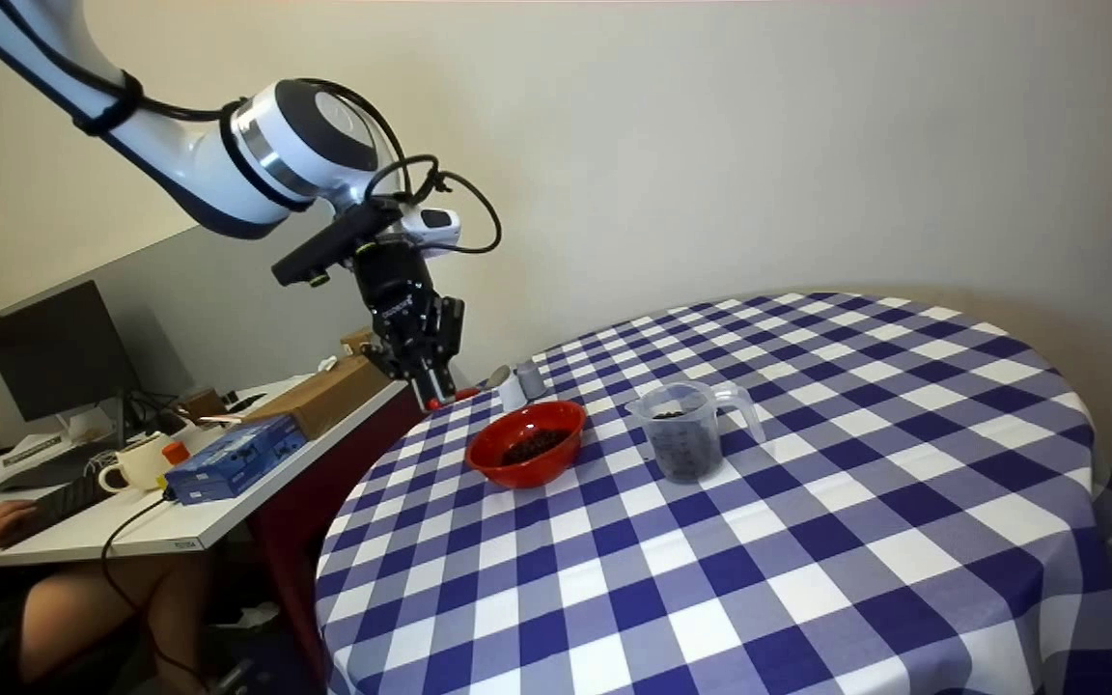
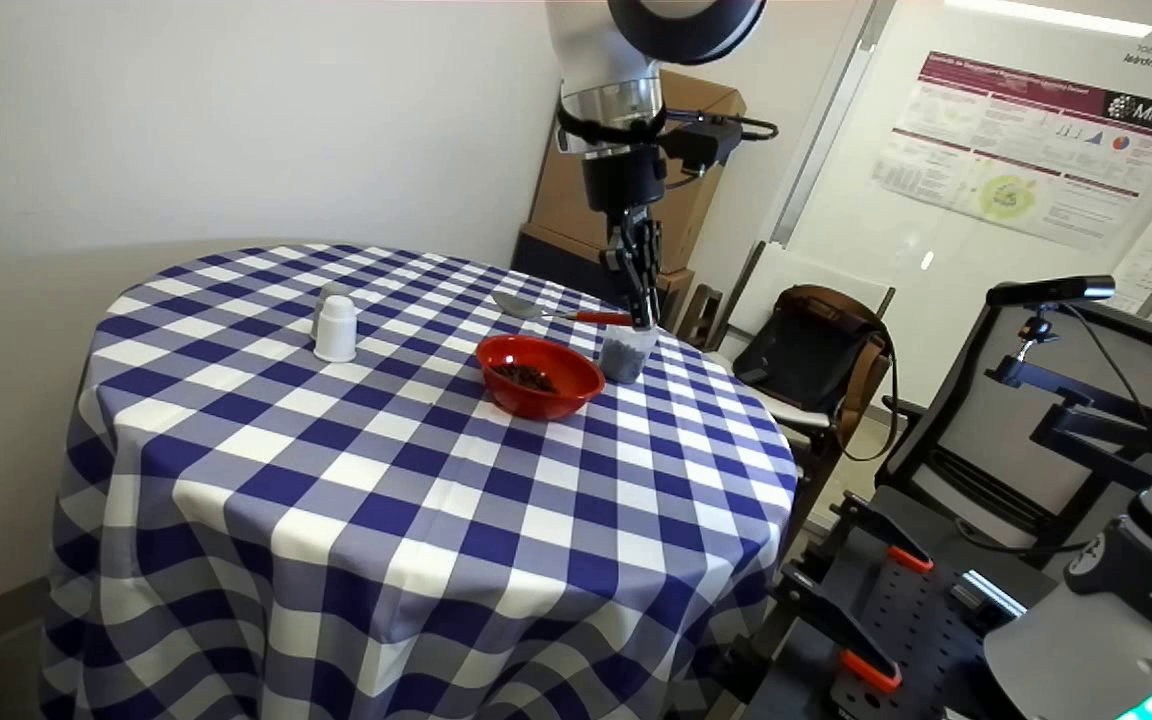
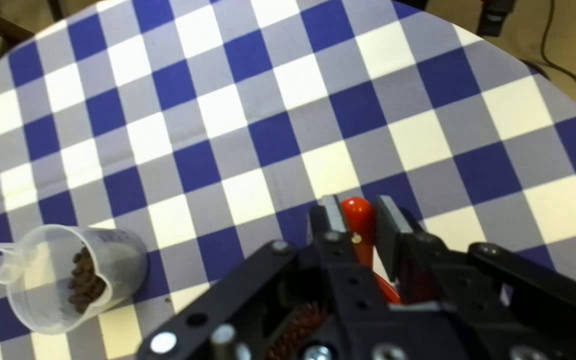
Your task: Pick up the spoon, scoop up some of the contents in the bowl and put the contents in the cup.
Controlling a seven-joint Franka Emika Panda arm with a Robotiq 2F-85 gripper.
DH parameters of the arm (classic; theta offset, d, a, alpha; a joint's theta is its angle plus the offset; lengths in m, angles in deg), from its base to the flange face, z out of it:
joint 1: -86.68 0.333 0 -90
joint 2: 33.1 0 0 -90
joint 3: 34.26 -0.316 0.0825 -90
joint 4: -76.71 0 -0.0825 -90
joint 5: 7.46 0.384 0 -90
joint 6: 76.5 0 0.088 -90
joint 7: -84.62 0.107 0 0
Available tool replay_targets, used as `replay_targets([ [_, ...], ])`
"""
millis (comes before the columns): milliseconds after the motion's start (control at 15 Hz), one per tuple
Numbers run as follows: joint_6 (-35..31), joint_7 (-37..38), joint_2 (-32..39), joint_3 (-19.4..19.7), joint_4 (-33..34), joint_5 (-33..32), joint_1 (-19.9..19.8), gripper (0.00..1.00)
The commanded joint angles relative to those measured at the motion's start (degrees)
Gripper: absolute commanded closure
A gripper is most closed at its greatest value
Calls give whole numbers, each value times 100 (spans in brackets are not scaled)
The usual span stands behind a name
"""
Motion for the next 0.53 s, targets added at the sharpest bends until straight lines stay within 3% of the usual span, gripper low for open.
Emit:
replay_targets([
  [0,753,337,484,170,563,-736,132,93],
  [467,1399,356,1140,218,1033,-1702,282,93],
])
